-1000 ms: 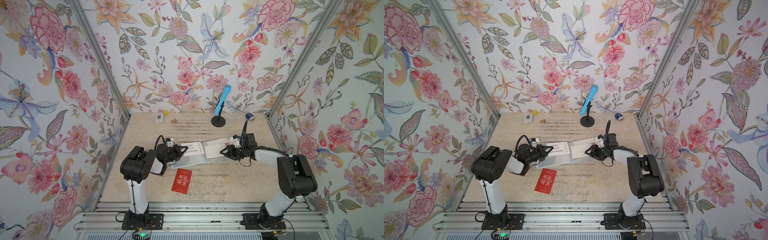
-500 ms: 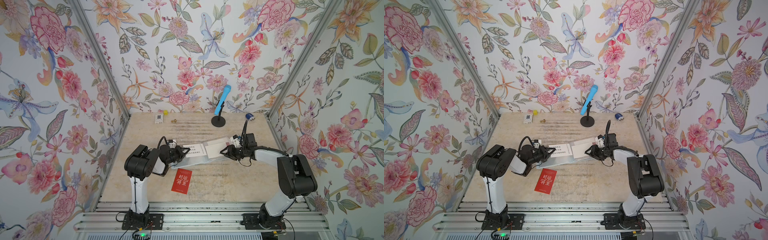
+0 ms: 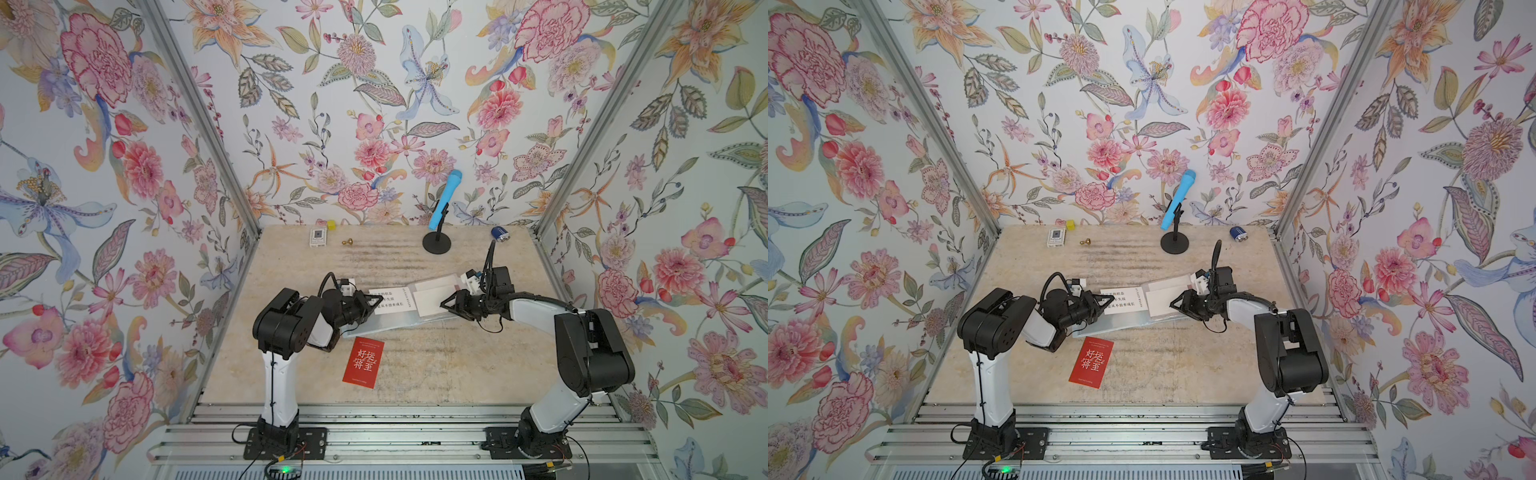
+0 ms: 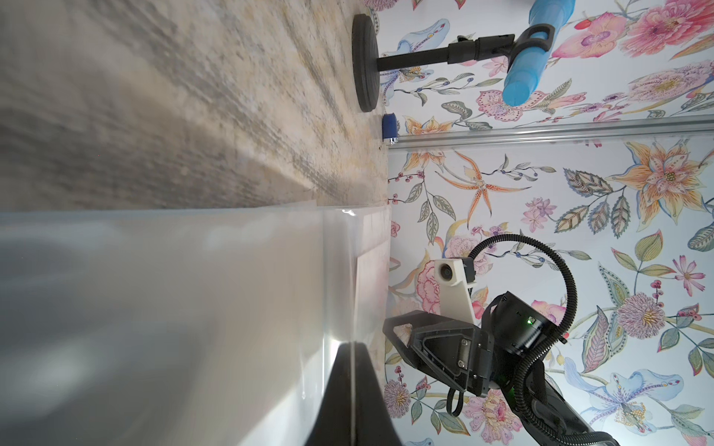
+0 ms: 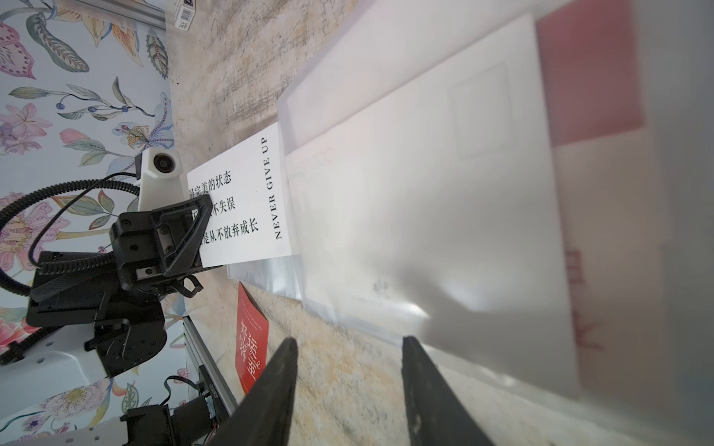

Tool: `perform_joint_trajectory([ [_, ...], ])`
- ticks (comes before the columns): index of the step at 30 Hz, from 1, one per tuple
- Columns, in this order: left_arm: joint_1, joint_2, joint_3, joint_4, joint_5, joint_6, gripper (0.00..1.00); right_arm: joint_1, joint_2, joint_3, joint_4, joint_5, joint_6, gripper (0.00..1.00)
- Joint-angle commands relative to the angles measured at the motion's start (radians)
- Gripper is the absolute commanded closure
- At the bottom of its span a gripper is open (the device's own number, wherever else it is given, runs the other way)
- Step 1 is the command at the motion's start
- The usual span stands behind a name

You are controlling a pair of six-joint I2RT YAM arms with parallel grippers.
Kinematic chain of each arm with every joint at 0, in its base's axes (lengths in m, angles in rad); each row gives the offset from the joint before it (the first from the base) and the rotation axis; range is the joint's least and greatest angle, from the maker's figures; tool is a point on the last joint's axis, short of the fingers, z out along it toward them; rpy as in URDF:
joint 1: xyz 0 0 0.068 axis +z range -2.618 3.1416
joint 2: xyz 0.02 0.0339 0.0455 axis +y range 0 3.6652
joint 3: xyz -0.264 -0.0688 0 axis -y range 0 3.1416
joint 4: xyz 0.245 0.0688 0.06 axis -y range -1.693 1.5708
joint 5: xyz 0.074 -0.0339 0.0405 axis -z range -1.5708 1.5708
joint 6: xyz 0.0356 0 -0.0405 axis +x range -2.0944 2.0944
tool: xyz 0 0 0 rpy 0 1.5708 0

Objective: Place the photos into the photo albums
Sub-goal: Insert the photo into the photo album.

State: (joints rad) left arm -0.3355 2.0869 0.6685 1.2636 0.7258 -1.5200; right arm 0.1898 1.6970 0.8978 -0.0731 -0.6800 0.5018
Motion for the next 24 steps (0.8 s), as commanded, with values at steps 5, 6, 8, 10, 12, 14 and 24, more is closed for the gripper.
perform_joint_trajectory([
  [5, -0.029, 0.042, 0.028, 0.068, -0.015, -0.039, 1.0, -0.007, 0.002, 0.005, 0.001, 0.002, -0.02, 0.53],
  [6, -0.032, 0.045, 0.029, 0.067, -0.017, -0.04, 1.0, -0.007, 0.0, 0.003, 0.0, 0.003, -0.02, 0.53],
  [8, -0.04, 0.049, 0.034, 0.062, -0.025, -0.04, 1.0, -0.007, 0.0, 0.003, 0.001, 0.003, -0.02, 0.53],
  [10, -0.048, 0.058, 0.042, 0.06, -0.026, -0.041, 1.0, -0.007, -0.001, 0.001, 0.001, 0.003, -0.019, 0.53],
  [12, -0.053, 0.066, 0.048, 0.061, -0.033, -0.043, 1.0, -0.007, -0.004, -0.002, 0.001, 0.002, -0.02, 0.54],
  [14, -0.06, 0.073, 0.058, 0.057, -0.038, -0.043, 1.0, -0.007, -0.007, -0.005, 0.001, 0.003, -0.021, 0.54],
  [24, -0.107, 0.118, 0.167, -0.027, -0.06, -0.012, 1.0, -0.007, -0.014, -0.013, 0.001, 0.007, -0.021, 0.53],
])
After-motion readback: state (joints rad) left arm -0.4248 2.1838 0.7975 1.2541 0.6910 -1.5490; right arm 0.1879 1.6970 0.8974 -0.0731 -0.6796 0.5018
